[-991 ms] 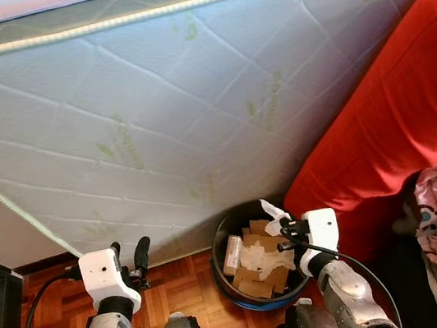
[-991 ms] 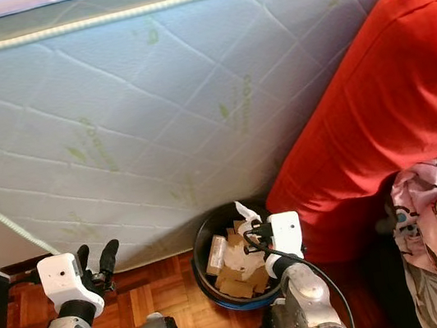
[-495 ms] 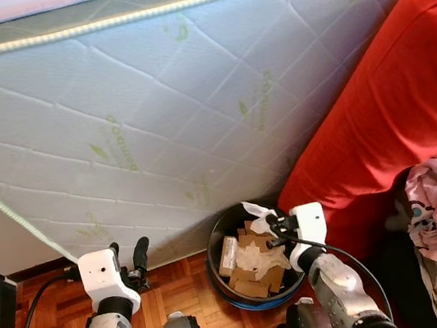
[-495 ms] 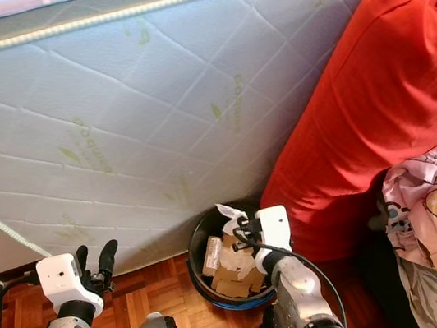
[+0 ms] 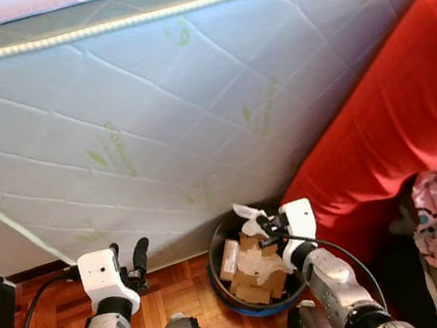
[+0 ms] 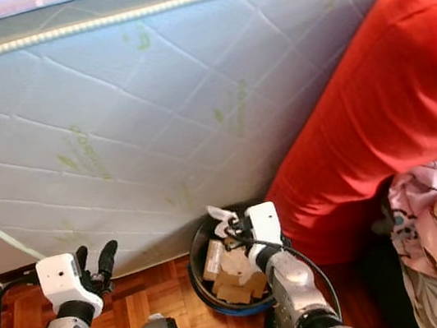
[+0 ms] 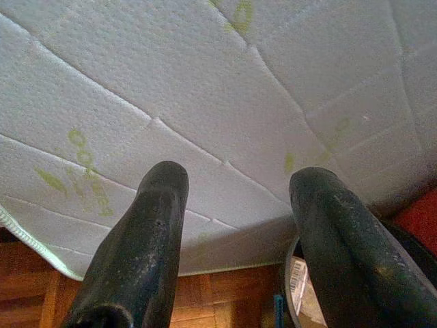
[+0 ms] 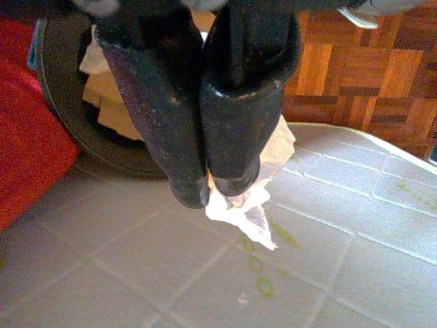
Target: Clean up the room
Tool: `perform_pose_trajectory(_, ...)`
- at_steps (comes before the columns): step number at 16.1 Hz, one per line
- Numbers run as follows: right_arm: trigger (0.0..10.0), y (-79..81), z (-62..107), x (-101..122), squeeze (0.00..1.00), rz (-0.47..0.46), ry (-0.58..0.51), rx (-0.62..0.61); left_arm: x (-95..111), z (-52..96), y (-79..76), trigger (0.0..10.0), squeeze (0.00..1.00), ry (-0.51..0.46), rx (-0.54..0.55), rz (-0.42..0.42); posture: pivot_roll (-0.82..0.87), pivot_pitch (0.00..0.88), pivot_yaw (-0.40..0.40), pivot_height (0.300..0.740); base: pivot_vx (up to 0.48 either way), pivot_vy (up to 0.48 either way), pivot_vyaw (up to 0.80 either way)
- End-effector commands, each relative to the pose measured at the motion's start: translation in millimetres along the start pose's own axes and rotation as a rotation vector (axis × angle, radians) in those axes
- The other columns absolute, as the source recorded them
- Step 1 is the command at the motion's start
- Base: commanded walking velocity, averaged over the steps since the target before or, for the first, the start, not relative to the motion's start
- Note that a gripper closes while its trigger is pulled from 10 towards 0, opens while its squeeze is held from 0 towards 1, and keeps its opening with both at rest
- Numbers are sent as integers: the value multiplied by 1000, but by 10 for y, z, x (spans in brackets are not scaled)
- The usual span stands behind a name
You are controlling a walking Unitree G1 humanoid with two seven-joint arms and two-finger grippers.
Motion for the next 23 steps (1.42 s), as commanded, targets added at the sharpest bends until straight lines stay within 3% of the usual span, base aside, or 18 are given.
perform_pose_trajectory(1, 10000, -8, 11, -99, 0, 2, 45, -5, -6, 35, 5, 10000, 0, 8, -1, 8, 133, 253, -35, 642, 285, 0, 0)
perform_pose_trajectory(16, 10000, 111, -126, 7, 0, -2, 56, 8, 17, 66, 0, 10000, 0, 12, 10, 8, 161, 278, -56, 642, 265, 0, 0)
perform_pose_trajectory(23, 10000, 48, -115, -19, 0, 0, 81, -13, 48, 41, 14, 10000, 0, 2, 25, 7, 175, 272, -69, 642, 122, 0, 0)
Point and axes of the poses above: a point about 5 cm out from each wrist's last joint towards the gripper, its own z axis pointing back from the gripper into the wrist, its own x axis along the axis of the wrist's last joint, y = z × x, the point moved 6 cm from there along -z, pointing out of the wrist towards the gripper, and after that the axes turned 15 degrees about -z, right-handed, at the moved point
